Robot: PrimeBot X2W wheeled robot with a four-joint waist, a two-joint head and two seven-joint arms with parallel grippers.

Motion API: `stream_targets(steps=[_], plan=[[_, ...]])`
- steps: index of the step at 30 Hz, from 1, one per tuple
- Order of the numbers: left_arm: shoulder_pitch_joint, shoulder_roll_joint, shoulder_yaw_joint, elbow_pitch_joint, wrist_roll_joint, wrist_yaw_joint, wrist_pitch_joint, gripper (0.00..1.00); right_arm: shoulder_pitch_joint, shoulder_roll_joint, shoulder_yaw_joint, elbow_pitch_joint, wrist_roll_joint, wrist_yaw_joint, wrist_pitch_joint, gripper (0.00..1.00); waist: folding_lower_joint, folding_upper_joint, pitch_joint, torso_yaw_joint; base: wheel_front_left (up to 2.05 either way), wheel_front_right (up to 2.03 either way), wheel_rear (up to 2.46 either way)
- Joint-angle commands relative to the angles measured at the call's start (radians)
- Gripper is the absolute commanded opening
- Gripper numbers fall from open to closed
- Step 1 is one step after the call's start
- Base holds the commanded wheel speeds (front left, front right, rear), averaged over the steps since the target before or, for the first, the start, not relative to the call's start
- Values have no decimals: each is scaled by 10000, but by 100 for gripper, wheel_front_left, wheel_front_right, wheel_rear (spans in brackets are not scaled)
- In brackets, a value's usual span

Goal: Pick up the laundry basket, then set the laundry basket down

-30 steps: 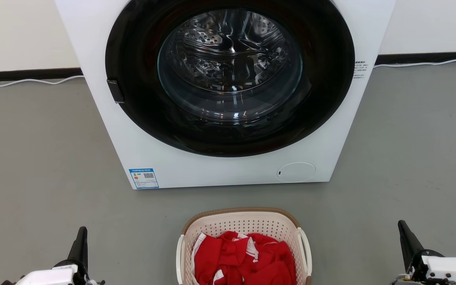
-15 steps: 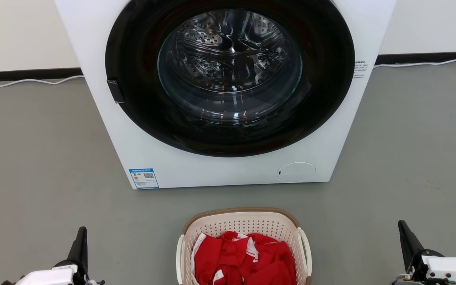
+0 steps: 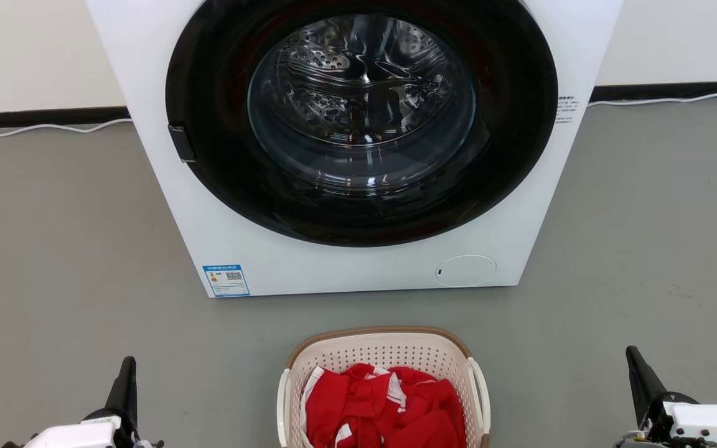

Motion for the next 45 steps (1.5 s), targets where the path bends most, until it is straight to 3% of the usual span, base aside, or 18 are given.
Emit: stream_targets(steps=[1, 45], plan=[[-473, 138, 320, -210, 36, -102, 89, 0, -460, -147, 190, -309, 67, 31, 81, 0, 0, -1, 0, 1, 0, 0, 0], [-477, 103, 370, -209, 78, -102, 130, 0, -460, -145, 187, -309, 64, 31, 84, 0, 0, -1, 0, 1, 0, 0, 0]])
